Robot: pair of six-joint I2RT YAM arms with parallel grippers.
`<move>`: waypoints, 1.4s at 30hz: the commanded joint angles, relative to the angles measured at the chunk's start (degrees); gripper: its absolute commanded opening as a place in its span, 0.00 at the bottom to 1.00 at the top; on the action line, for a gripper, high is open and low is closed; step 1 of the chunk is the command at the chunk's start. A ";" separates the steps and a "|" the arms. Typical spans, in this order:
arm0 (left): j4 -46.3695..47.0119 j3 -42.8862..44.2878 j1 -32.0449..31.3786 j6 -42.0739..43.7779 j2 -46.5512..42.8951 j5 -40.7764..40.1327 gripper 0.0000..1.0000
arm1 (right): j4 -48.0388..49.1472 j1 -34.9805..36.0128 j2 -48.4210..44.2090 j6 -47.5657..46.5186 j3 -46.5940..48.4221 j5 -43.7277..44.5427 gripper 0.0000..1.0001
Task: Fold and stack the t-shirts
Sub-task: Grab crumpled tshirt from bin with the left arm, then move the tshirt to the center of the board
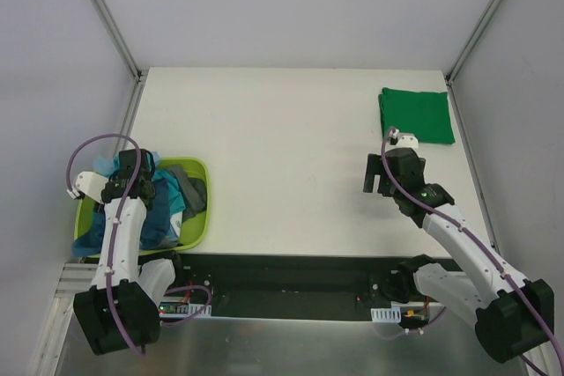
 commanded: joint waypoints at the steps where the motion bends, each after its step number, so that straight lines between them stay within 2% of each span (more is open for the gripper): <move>1: -0.07 -0.39 0.41 0.44 0.71 -0.36 0.22 | 0.27 0.00 0.91 -0.86 3.15 -0.08 0.96; 3: -0.16 -0.39 0.32 0.88 -0.61 -0.09 0.00 | 0.00 -0.08 1.08 -0.77 3.24 0.44 0.96; 9: -0.24 4.25 0.41 3.33 -10.88 0.17 0.00 | -0.26 0.00 0.12 -0.94 3.24 0.18 0.96; 13: 0.37 12.33 0.41 6.15 -17.92 2.89 0.00 | -0.35 -0.08 -1.29 -1.21 2.98 -0.17 0.96; 16: 1.42 21.11 0.41 9.75 -19.33 6.84 0.00 | -0.35 0.00 -2.95 -1.12 2.63 0.09 0.96; 20: 7.82 31.22 0.41 18.18 -15.31 21.31 0.00 | -0.18 -0.08 -5.59 -0.59 2.01 1.15 0.96; 24: 13.19 41.95 0.41 23.72 -5.73 43.36 0.00 | -0.09 -0.17 -8.14 0.02 1.40 3.08 0.96; 26: 16.52 45.65 0.32 24.52 -0.99 56.36 0.00 | 0.00 -0.17 -9.72 0.29 1.13 3.96 0.96; 28: 20.91 47.67 -1.25 23.74 3.32 65.35 0.00 | 0.00 -0.17 -11.39 0.72 0.78 4.66 0.96; 30: 24.97 50.04 -7.46 26.18 6.84 67.24 0.00 | 0.09 -0.26 -12.80 0.99 0.43 5.45 0.96; 32: 27.08 53.12 -19.30 31.62 10.01 65.30 0.00 | 0.35 -0.35 -13.85 1.60 0.08 6.51 0.96; 34: 29.71 56.98 -26.10 33.49 14.57 69.93 0.00 | 0.53 -0.52 -14.82 2.04 -0.27 7.56 0.96; 37: 30.95 67.24 -34.10 32.62 24.32 81.18 0.00 | 0.88 -0.70 -15.88 2.22 -0.89 8.44 0.96; 40: 31.04 79.21 -42.19 33.23 33.46 85.24 0.00 | 0.97 -0.88 -16.41 2.31 -1.33 9.58 0.96; 42: 31.13 84.49 -44.40 33.31 36.99 86.39 0.00 | 0.44 -1.05 -16.93 2.48 -1.24 10.29 0.96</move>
